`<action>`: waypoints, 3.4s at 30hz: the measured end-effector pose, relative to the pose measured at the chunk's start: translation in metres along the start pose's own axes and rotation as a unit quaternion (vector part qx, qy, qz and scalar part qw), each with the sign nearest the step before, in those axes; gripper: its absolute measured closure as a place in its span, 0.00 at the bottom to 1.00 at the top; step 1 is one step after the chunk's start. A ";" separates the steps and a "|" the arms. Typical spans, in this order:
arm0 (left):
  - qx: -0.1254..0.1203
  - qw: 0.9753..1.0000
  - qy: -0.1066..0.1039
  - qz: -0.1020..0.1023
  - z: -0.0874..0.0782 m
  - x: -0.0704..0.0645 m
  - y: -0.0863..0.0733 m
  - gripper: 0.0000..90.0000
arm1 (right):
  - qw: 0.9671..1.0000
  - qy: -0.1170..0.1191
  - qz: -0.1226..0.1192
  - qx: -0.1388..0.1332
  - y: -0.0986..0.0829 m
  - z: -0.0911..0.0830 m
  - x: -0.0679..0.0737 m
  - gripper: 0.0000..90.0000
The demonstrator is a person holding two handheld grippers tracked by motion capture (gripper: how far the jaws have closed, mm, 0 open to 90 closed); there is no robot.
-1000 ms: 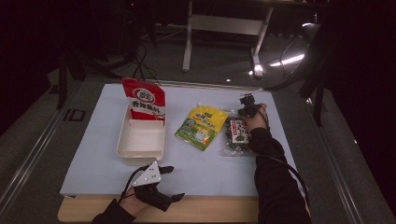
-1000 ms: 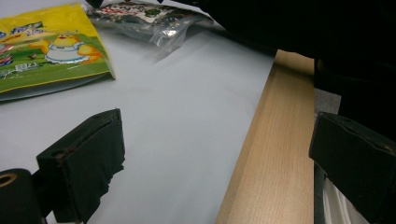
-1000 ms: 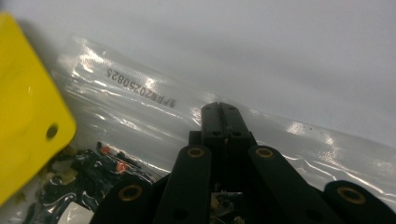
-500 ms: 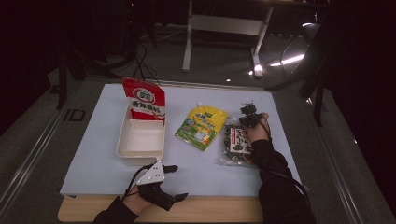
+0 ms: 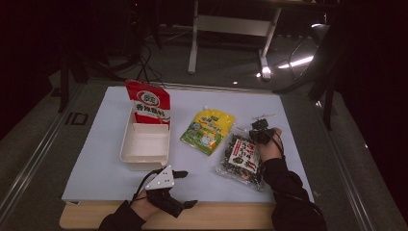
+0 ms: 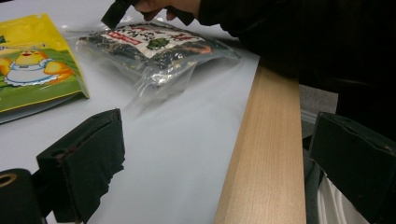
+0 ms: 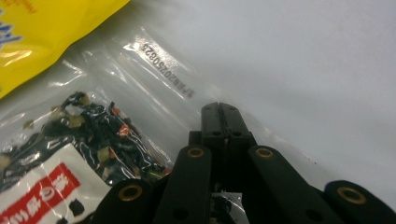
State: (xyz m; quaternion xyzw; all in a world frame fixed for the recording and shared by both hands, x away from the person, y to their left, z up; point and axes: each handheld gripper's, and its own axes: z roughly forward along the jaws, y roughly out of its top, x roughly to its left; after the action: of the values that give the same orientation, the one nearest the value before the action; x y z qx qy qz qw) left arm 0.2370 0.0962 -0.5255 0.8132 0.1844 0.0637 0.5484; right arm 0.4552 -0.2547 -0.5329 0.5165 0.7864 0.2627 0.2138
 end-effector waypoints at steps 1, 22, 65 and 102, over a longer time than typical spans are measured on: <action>0.000 1.000 -0.001 0.001 0.000 0.000 0.000 0.05 | 1.000 0.002 -0.002 0.000 -0.002 -0.002 0.001 1.00; 0.006 1.000 -0.022 0.011 0.012 0.000 0.004 0.05 | 0.997 0.034 -0.061 -0.025 -0.013 -0.057 -0.016 0.74; 0.008 0.999 -0.032 0.006 0.017 0.002 0.004 0.05 | 0.989 0.073 -0.084 0.101 -0.028 -0.064 -0.062 0.99; 0.021 0.999 0.042 -0.019 0.002 0.013 0.053 0.05 | 0.963 0.068 -0.240 -0.100 0.005 -0.187 0.001 1.00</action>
State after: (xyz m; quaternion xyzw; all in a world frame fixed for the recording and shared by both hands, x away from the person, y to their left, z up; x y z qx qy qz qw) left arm 0.2619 0.0815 -0.4788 0.8172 0.2241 0.0831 0.5244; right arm 0.3454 -0.2882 -0.3858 0.2697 0.8697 0.3156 0.2670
